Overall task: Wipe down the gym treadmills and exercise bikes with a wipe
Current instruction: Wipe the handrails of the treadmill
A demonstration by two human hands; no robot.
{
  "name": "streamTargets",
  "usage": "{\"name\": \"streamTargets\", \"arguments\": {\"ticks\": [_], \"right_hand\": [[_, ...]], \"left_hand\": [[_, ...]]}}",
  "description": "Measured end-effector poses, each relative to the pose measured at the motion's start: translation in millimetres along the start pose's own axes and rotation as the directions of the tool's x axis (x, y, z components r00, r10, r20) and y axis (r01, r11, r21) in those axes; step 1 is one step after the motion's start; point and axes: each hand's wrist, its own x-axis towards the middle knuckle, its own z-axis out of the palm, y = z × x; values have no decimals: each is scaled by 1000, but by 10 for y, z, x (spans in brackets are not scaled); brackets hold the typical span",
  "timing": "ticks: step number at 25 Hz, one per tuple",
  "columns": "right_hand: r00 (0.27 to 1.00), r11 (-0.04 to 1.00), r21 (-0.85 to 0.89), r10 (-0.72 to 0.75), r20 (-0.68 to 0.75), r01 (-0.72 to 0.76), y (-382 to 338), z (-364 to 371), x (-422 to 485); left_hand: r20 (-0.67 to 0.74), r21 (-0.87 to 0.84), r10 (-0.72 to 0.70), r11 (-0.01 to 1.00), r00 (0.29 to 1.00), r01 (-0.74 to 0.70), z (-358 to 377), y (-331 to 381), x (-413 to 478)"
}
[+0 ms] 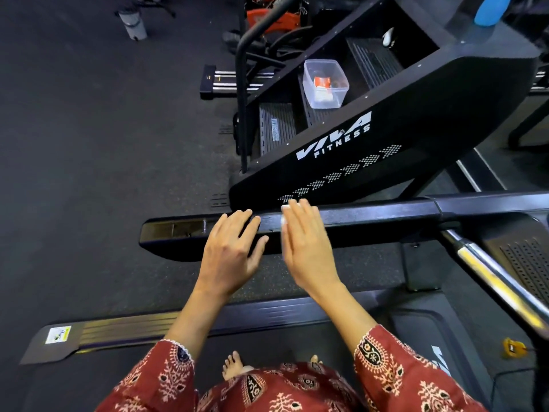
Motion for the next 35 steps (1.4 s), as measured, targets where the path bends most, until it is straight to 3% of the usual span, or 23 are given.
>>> {"name": "streamTargets", "arguments": {"ticks": [2, 4, 5, 8, 9, 12, 14, 18, 19, 23, 24, 26, 28, 32, 33, 35], "right_hand": [[997, 998, -6, -66, 38, 66, -98, 62, 73], [997, 997, 14, 73, 23, -74, -192, 100, 167], [997, 998, 4, 70, 31, -70, -257, 125, 184], [968, 974, 2, -227, 106, 228, -393, 203, 95], [967, 972, -9, -235, 100, 237, -365, 195, 78], [999, 997, -66, 35, 14, -34, -387, 207, 16], [996, 994, -65, 86, 22, -84, -609, 303, 31], [961, 973, -5, -228, 159, 232, -838, 372, 6], [965, 973, -58, -213, 155, 224, -787, 345, -6], [997, 988, -139, 75, 33, -70, -955, 424, 114], [998, 994, -102, 33, 53, -27, -1129, 492, 170], [971, 980, -12, -197, 136, 200, -1366, 591, 149], [930, 944, -32, -317, 189, 328, -1278, 580, 129], [993, 991, -121, -38, 110, 52, -1235, 613, 211], [993, 993, -103, -53, 104, 64, -1374, 670, 267], [962, 972, -28, -226, 151, 233, -1606, 778, 273]], "left_hand": [[-5, 4, -22, 1000, 1000, 22, -25, -72, -42], [-19, 11, -48, 999, 999, 49, -69, -158, -95], [-26, 10, -51, 999, 998, 51, -93, -208, -123], [-31, 12, -57, 998, 998, 57, -164, -372, -191], [-37, 14, -68, 998, 997, 68, -186, -416, -213], [-74, 20, -90, 996, 993, 91, -240, -537, -285], [-92, 20, -79, 996, 993, 81, -269, -625, -325], [-113, 30, -111, 993, 987, 115, -365, -871, -431], [-118, 29, -118, 992, 986, 122, -387, -936, -464], [-139, 14, -138, 990, 981, 142, -460, -1105, -572], [-141, 10, -138, 990, 980, 141, -478, -1141, -597], [-147, -3, -138, 990, 979, 139, -502, -1209, -637], [-162, -8, -144, 990, 976, 144, -518, -1267, -669], [-194, 5, -141, 989, 971, 145, -537, -1305, -723], [-196, 6, -142, 989, 970, 146, -549, -1322, -735], [-192, 5, -147, 989, 970, 151, -573, -1371, -767]]}}
